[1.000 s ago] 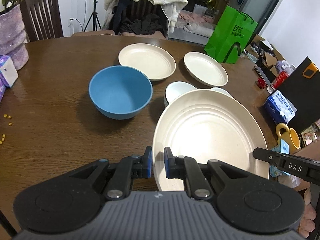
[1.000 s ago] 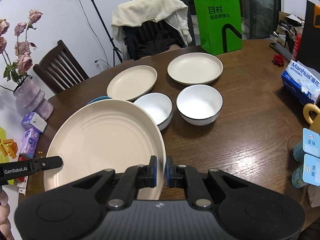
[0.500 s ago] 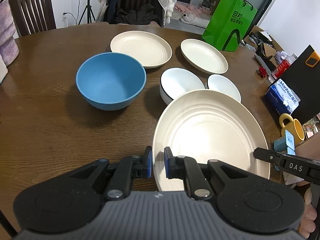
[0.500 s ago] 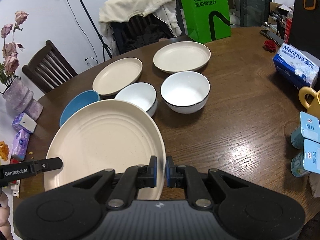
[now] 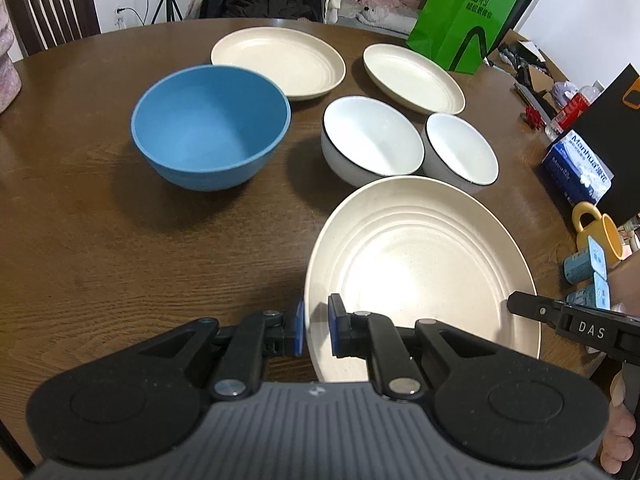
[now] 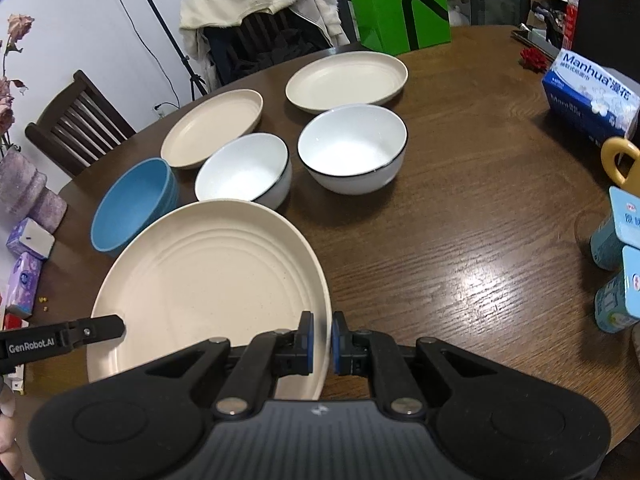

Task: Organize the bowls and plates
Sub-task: 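Lower the cream plate with both grippers onto the table before the bowls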

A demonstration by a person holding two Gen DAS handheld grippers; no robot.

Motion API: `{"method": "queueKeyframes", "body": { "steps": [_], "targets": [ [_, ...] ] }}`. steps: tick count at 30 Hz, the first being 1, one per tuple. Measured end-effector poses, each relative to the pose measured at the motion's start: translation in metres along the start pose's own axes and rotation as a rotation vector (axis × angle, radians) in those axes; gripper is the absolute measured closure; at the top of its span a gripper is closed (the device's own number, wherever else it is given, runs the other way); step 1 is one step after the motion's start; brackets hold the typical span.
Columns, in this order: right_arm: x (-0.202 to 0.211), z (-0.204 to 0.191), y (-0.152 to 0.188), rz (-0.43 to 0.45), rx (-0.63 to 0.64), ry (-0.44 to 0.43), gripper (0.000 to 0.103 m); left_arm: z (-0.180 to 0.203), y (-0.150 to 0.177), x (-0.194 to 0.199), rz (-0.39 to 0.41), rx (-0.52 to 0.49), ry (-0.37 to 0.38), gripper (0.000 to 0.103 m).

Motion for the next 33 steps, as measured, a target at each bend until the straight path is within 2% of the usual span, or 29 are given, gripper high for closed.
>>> {"method": "queueKeyframes", "body": {
  "steps": [18, 33],
  "targets": [
    [-0.021, 0.019, 0.033, -0.035, -0.025, 0.040, 0.094, 0.007, 0.028, -0.037, -0.049, -0.030, 0.018, 0.091],
    [-0.025, 0.039, 0.059, -0.042, -0.041, 0.077, 0.094, 0.024, 0.049, -0.053, -0.073, -0.077, 0.010, 0.091]
  ]
}}
Point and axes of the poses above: each gripper's, at about its wrist camera, not at the fingertips, and x roughly against the way its jaws point, z to its right, y to its underside, the point moved 5 cm from there along -x, roughly the way its jaws point, and after that the axes turned 10 degrees about z, right-handed, at the moved point
